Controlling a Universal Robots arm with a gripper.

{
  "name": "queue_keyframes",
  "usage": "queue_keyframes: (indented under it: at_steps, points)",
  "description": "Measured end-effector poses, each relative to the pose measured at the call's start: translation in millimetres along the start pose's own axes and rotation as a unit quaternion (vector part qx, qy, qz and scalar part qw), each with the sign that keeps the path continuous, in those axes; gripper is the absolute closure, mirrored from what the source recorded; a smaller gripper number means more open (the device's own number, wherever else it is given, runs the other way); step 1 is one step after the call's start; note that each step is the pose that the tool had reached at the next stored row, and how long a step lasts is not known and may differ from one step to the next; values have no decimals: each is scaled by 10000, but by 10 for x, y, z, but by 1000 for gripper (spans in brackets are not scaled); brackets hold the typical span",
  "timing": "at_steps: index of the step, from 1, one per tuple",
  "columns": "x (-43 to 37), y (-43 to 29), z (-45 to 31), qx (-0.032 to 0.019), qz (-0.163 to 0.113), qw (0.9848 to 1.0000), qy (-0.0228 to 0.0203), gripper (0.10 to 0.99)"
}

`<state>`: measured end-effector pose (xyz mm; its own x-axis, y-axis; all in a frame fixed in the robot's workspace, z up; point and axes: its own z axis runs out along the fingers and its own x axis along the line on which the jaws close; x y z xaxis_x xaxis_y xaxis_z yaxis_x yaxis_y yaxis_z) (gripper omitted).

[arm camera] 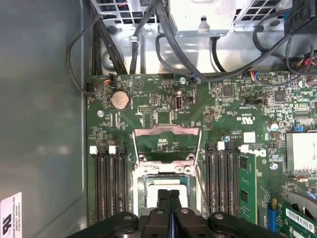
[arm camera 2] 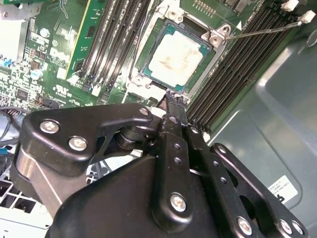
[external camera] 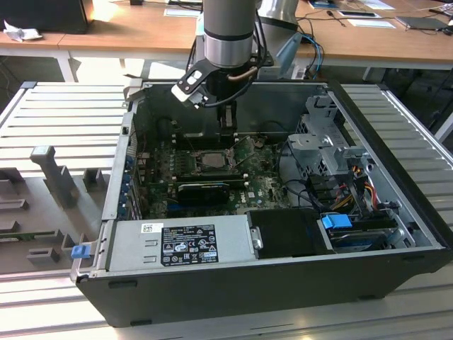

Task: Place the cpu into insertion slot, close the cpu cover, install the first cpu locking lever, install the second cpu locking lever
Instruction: 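Close the cpu cover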

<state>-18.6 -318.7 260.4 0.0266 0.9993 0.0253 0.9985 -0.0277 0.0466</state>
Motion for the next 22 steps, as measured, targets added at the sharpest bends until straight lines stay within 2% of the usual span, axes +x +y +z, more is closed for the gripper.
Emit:
queue_keyframes:
  at_steps: [6,11,22]
  points:
    - [3,111,-1,1,0,10000,-1,980]
    - [6,140,-56,1,0,10000,-1,980]
    - [10,267,-62,3,0,10000,-1,980]
